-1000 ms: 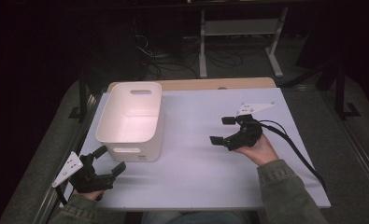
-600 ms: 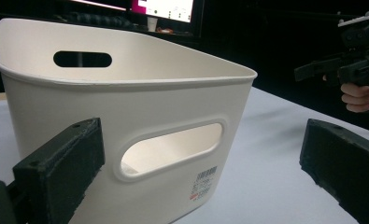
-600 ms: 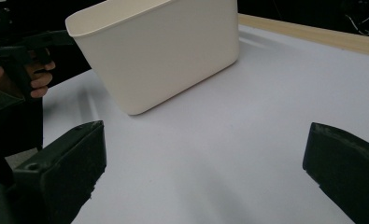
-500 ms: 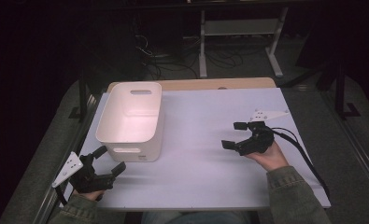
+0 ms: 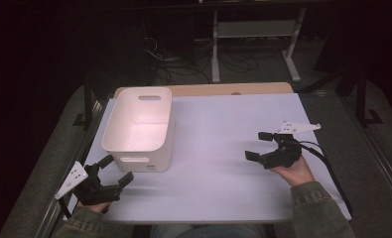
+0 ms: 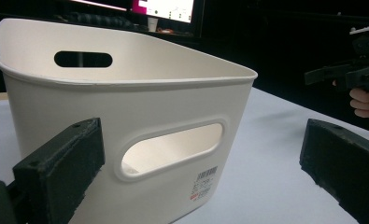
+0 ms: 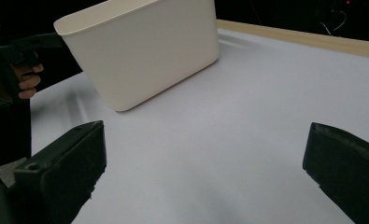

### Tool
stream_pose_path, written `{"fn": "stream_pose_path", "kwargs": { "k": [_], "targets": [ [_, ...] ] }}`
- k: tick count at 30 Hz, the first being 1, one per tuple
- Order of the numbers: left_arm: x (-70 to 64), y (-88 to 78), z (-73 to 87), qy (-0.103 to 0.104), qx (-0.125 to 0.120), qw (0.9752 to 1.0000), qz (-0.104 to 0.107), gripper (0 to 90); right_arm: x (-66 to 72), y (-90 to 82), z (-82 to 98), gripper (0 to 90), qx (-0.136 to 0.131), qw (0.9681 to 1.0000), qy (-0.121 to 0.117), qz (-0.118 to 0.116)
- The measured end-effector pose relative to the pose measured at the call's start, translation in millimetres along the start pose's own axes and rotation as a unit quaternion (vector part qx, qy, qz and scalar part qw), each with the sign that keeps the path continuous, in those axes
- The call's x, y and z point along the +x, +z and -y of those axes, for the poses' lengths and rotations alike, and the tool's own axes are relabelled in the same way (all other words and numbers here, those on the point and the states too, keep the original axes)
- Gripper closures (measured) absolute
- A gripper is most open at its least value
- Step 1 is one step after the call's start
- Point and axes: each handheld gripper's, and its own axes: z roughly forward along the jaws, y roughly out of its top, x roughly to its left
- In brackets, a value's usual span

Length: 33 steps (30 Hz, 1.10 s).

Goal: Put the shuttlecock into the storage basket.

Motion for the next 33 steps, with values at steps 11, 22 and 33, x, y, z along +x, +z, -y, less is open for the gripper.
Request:
{"fn": "stream_pose_path", "kwargs": {
  "k": [11, 22, 33],
  "targets": [
    [0.3, -0.3, -0.2, 0.001, 0.000, 1.0000, 0.000, 0.0, -1.4, -12.7, 8.8, 0.0, -0.028, 0.9993, -0.001, 0.025],
    [1.3, -1.0, -0.4, 0.008, 0.004, 1.0000, 0.001, 0.0, -4.3, -22.8, 22.0, 0.0, -0.039, 0.9984, 0.003, 0.042],
    [1.2, -1.2, -0.5, 0.007, 0.003, 1.0000, 0.001, 0.0, -6.0, -31.8, 33.3, 0.0, -0.044, 0.9977, 0.006, 0.050]
  ]
}}
